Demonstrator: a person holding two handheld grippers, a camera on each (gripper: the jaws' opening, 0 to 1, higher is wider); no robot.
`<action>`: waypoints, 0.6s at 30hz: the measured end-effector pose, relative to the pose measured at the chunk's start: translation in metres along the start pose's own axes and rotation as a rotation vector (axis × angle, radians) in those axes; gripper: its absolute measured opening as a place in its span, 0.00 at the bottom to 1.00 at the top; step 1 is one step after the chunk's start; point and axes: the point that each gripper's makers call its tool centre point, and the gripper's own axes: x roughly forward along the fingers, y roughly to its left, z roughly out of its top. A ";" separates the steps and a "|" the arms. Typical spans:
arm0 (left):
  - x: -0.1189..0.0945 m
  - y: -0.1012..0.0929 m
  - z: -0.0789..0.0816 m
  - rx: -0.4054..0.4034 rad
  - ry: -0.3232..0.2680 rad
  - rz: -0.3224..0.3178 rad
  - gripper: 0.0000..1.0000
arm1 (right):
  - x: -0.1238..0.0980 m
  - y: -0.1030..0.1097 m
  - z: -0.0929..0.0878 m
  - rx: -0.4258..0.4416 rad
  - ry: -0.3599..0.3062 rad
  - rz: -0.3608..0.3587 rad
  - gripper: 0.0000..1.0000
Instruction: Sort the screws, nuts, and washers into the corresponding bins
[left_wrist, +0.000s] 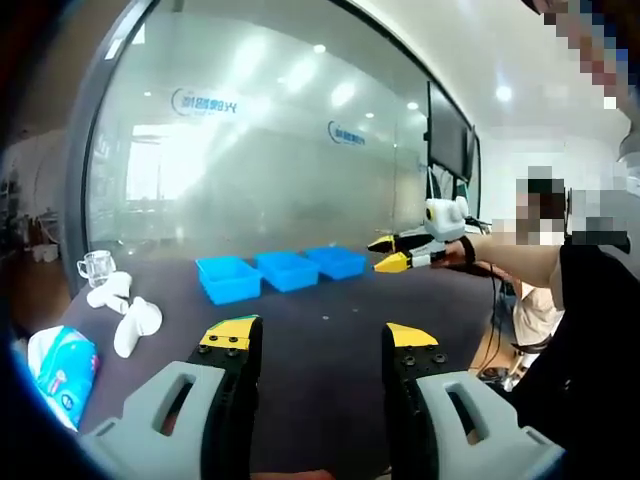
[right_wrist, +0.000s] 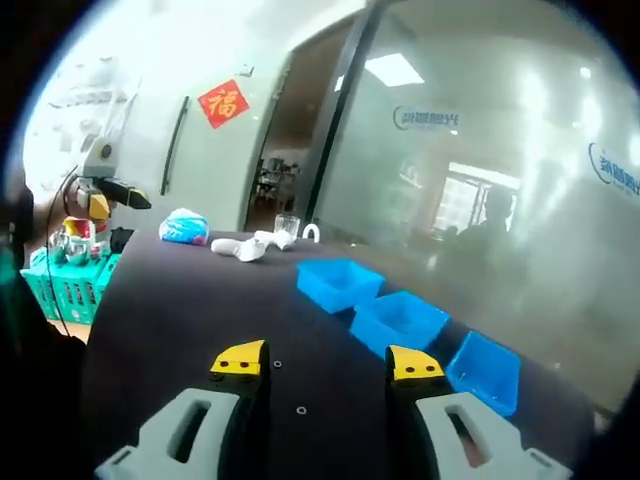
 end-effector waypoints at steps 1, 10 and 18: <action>0.000 0.000 0.000 0.001 0.000 0.000 0.48 | -0.002 0.002 -0.001 -0.001 0.006 0.007 0.42; 0.001 0.000 0.000 0.002 0.004 -0.002 0.48 | -0.026 0.013 -0.004 -0.015 0.033 0.063 0.44; 0.002 -0.002 -0.001 0.002 0.005 -0.006 0.48 | -0.044 0.025 -0.024 -0.073 0.163 0.158 0.44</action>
